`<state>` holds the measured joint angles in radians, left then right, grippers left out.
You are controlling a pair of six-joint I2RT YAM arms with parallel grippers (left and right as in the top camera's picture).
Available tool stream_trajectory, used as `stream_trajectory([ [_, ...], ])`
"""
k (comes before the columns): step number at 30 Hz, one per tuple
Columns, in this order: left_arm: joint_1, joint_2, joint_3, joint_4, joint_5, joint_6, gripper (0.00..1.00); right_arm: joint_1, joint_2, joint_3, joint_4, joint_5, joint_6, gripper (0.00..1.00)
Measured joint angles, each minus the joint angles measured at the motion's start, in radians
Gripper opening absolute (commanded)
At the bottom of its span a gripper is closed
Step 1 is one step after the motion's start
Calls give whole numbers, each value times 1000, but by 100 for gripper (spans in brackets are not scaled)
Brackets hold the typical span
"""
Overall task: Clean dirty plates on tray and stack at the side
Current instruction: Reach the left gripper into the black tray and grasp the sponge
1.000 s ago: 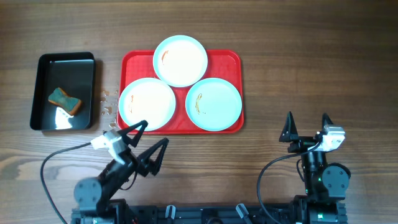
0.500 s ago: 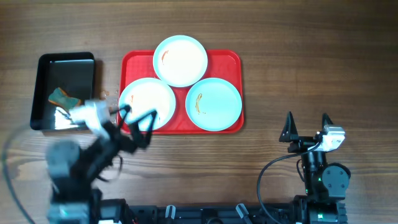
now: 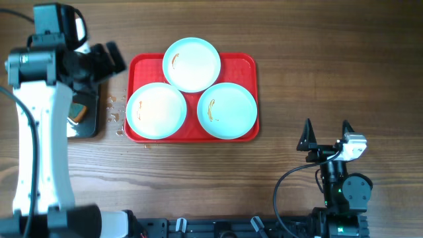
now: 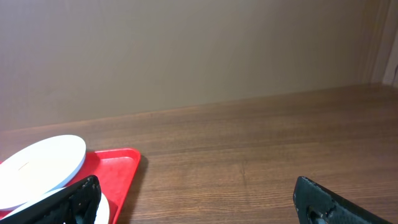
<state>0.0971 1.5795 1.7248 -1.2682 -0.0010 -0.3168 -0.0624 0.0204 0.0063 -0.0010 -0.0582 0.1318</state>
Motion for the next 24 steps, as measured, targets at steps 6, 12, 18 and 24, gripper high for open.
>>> stream_trajectory([
  [6, 158, 141, 2, 23, -83, -90, 100, 0, 0, 0, 0, 0, 0, 100],
  [12, 236, 256, 2, 58, -93, -112, 100, 0, 0, 0, 0, 0, 0, 100],
  [18, 271, 401, 2, 95, -96, -121, 83, 0, 0, 0, 0, 0, 0, 100],
  [24, 285, 551, -2, 117, -99, -130, 73, 0, 0, 0, 0, 0, 0, 100],
])
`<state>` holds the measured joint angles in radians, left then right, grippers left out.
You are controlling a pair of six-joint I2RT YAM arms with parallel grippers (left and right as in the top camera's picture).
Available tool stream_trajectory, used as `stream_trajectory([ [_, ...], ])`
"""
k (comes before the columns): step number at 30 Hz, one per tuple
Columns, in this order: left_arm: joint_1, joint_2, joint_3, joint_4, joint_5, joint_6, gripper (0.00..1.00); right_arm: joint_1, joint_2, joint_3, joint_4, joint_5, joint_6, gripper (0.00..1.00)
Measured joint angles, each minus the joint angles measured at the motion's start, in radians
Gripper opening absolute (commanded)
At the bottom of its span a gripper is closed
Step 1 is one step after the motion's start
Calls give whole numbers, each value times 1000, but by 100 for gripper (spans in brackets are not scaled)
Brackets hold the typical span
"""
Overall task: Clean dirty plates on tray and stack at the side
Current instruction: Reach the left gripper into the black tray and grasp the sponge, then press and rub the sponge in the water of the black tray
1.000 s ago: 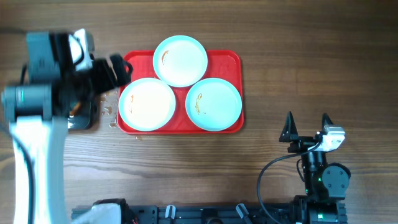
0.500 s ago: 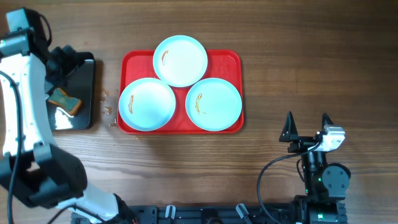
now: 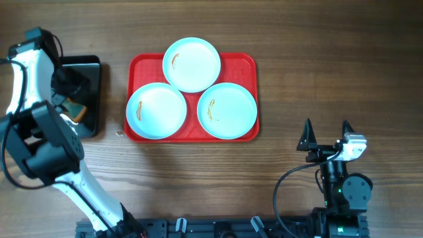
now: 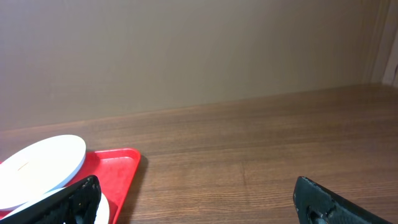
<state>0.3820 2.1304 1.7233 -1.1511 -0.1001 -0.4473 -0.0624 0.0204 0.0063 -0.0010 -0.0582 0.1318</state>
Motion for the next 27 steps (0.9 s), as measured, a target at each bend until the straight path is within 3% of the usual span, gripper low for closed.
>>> stream_trajectory([
  [19, 61, 52, -63, 23, 25, -1, 76, 0, 0, 0, 0, 0, 0, 100],
  [22, 61, 52, -111, 54, 36, 3, 62, 0, 0, 0, 0, 0, 0, 100],
  [27, 61, 52, -119, 75, 49, 13, 14, 0, 0, 0, 0, 0, 0, 100],
])
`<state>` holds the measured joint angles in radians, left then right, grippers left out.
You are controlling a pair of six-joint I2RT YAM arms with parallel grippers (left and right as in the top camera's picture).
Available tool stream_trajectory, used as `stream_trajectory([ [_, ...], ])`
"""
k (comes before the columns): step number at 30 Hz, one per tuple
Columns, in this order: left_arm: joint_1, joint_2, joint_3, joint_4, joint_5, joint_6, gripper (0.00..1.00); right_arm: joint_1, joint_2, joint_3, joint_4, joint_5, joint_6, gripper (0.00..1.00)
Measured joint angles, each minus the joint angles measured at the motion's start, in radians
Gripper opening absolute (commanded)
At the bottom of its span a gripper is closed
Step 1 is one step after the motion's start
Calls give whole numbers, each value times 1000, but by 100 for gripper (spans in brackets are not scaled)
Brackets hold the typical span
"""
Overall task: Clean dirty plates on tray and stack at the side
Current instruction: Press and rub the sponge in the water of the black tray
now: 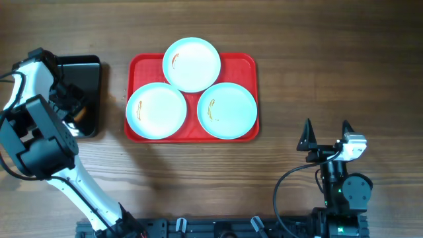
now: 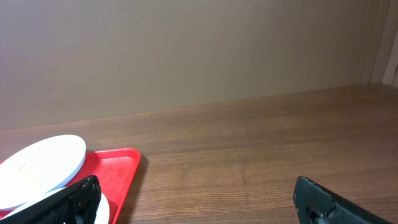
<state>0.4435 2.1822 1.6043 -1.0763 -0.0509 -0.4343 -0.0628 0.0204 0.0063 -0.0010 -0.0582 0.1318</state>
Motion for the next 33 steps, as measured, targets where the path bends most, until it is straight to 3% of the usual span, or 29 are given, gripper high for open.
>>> stream_trajectory([
  [1, 0, 0, -2, 4, 1, -1, 4, 0, 0, 0, 0, 0, 0, 100],
  [8, 0, 0, -5, 24, 0, 10, 4, 0, 0, 0, 0, 0, 0, 100],
  [9, 0, 0, -5, 28, 0, 10, 15, 0, 0, 0, 0, 0, 0, 100],
  [11, 0, 0, -5, 31, -1, 13, 96, 0, 0, 0, 0, 0, 0, 100],
  [12, 0, 0, -5, 34, -2, 8, 100, 0, 0, 0, 0, 0, 0, 100],
  [22, 3, -4, -5, 102, 0, 10, 100, 0, 0, 0, 0, 0, 0, 100],
  [23, 3, -4, -5, 110, 0, 10, 90, 0, 0, 0, 0, 0, 0, 100],
  [24, 3, -4, -5, 118, -2, 10, 65, 0, 0, 0, 0, 0, 0, 100],
  [25, 3, -4, -5, 123, -4, 5, 29, 0, 0, 0, 0, 0, 0, 100],
  [26, 3, -4, -5, 134, -8, 8, 10, 0, 0, 0, 0, 0, 0, 100],
  [27, 3, -4, -5, 136, -11, 6, 4, 0, 0, 0, 0, 0, 0, 100],
  [32, 3, -4, -5, 136, -27, 10, 4, 0, 0, 0, 0, 0, 0, 100],
  [33, 3, -4, -6, 137, -28, 10, 26, 0, 0, 0, 0, 0, 0, 100],
])
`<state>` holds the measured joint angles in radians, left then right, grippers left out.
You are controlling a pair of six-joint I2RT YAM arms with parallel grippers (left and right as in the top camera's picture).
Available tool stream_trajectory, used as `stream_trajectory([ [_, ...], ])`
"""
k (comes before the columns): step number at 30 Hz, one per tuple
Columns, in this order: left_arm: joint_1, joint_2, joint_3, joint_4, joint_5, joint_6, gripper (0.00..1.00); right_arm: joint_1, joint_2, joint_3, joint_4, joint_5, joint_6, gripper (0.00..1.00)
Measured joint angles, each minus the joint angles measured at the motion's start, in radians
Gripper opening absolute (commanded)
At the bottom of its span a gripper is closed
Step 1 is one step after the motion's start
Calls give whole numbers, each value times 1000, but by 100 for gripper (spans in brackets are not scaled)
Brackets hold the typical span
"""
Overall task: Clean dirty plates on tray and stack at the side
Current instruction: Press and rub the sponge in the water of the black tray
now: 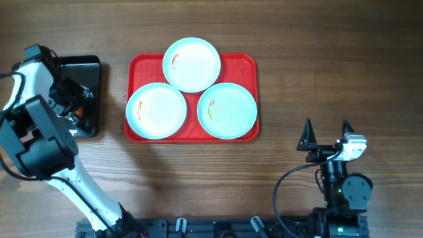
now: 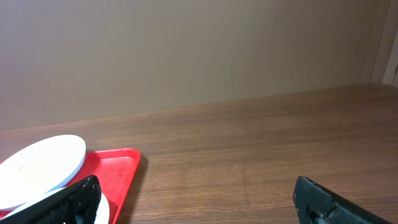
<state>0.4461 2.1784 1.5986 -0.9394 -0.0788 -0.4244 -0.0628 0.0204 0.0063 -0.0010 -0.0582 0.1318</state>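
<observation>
Three white plates with orange smears lie on the red tray (image 1: 246,63): one at the back (image 1: 192,64), one front left (image 1: 156,110), one front right (image 1: 227,110). Left of it, my left gripper (image 1: 74,102) is down in a small black tray (image 1: 89,69), at an orange-and-green sponge (image 1: 77,111); its jaws are hidden by the arm. My right gripper (image 1: 326,135) stands open near the front right, apart from everything. In the right wrist view the gripper (image 2: 199,208) is open over bare wood, with a plate (image 2: 40,162) and the red tray's corner (image 2: 121,163) at the left.
The left arm's white links (image 1: 33,132) run along the table's left edge. The right arm's base (image 1: 344,188) sits at the front right. Bare wooden table (image 1: 330,59) lies right of the red tray.
The left gripper has shifted slightly inside the black tray, by the sponge. The plates, the red tray and the right arm have not moved.
At first the left arm was raised high over the black tray, near the camera. Then its gripper was down in the black tray at the sponge, where it has stayed with small shifts. The right gripper stayed open and still throughout.
</observation>
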Motion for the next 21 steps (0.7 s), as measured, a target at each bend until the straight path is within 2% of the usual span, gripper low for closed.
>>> stream_trajectory([
  [1, 0, 0, 0, 1, -1, 0, 48, 0, 0, 0, 0, 0, 0, 100],
  [2, 0, 0, 0, 2, -3, 3, 96, 0, 0, 0, 0, 0, 0, 100],
  [3, 0, 0, -1, 2, -3, 0, 100, 0, 0, 0, 0, 0, 0, 100],
  [21, 0, 0, -5, 157, -19, 0, 99, 0, 0, 0, 0, 0, 0, 100],
])
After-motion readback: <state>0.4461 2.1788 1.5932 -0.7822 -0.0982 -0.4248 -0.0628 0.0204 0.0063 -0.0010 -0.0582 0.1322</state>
